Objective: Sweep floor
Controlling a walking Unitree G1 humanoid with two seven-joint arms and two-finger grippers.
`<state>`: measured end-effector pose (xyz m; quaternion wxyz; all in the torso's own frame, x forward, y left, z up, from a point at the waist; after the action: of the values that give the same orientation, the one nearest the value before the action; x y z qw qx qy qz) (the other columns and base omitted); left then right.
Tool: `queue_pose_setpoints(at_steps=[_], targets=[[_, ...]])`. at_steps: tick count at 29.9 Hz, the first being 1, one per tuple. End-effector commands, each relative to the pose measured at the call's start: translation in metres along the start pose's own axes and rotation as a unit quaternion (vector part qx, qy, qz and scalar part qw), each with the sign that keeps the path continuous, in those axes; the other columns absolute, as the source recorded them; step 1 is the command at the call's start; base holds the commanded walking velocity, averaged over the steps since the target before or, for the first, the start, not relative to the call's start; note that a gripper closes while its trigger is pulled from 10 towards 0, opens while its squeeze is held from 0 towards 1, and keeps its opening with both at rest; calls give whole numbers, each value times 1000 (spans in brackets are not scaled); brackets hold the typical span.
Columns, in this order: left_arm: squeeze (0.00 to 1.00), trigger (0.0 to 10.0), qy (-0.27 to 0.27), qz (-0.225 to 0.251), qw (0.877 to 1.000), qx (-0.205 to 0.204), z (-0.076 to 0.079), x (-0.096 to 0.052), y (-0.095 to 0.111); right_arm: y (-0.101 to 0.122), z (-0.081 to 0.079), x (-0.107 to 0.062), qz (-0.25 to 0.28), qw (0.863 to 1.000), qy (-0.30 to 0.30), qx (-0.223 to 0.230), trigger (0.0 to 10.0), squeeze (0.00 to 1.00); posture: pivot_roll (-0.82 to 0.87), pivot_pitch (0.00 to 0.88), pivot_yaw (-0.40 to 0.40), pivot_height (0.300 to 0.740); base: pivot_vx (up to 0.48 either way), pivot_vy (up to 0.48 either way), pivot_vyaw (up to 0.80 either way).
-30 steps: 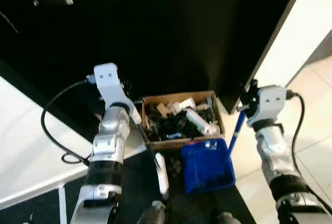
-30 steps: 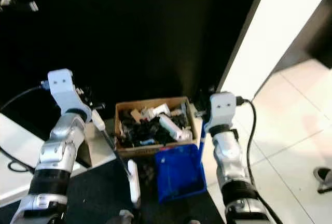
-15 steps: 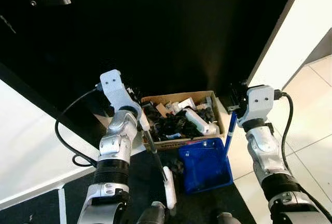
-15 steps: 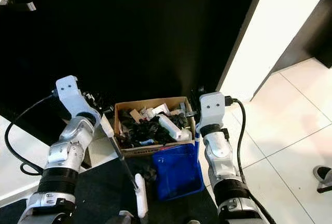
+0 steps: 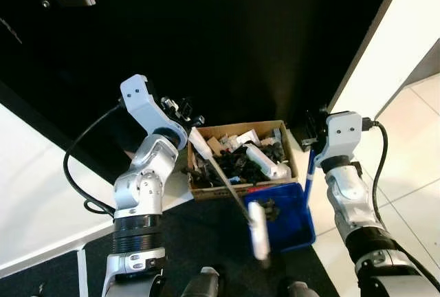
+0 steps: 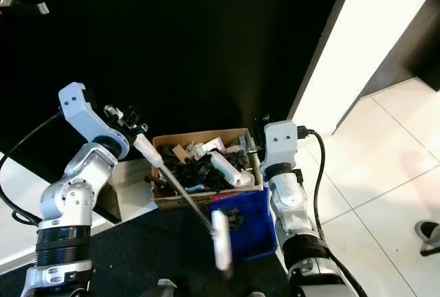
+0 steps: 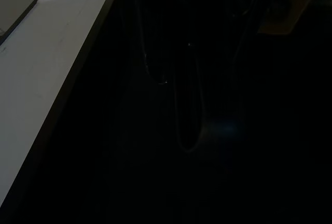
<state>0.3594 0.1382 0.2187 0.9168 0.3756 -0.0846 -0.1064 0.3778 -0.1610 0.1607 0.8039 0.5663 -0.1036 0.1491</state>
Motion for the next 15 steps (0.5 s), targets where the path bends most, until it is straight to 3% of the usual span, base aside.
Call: queue_pose_setpoints(at_steps=[1,4,5,7,10,13,14,15], targets=[[0,10000,6,-22,1000,-6,-8,-8,2,6,4,1,21,999,-19,15,10000,0,138,261,75,740,0,0,0],[0,10000,27,-1,1000,11,-19,-18,27,4,9,0,19,999,-27,13,10000,0,143,260,79,740,0,0,0],[0,10000,40,17,998,34,-26,-21,42,4,12,0,19,999,-32,15,10000,0,141,259,80,740,0,0,0],[0,10000,42,22,998,44,-26,-23,48,4,14,0,19,999,-35,16,10000,0,138,258,82,740,0,0,0],[0,10000,41,29,997,53,-24,-28,58,5,17,0,22,999,-41,17,10000,0,138,257,84,740,0,0,0],[0,10000,14,33,997,75,-12,-40,87,8,30,-3,35,997,-63,26,10000,0,148,251,100,740,0,0,0],[0,10000,14,33,997,75,-12,-40,87,8,30,-3,35,997,-63,26,10000,0,148,251,100,740,0,0,0],[0,10000,-12,16,995,99,-2,-54,108,12,38,-6,47,996,-71,23,10000,0,152,248,107,740,0,0,0]])
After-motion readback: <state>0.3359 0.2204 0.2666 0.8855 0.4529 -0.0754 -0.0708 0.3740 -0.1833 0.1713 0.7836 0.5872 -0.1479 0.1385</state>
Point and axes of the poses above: a point about 5 cm out from each wrist's last joint towards the gripper, its own x axis pointing out of the wrist towards the gripper, its own y axis along the axis of the wrist's last joint, z = x × y, the point moved 2 cm from there along x, pointing out of the wrist towards the gripper, and after that the axes turned 12 degrees about -x, right-handed, at the moved point
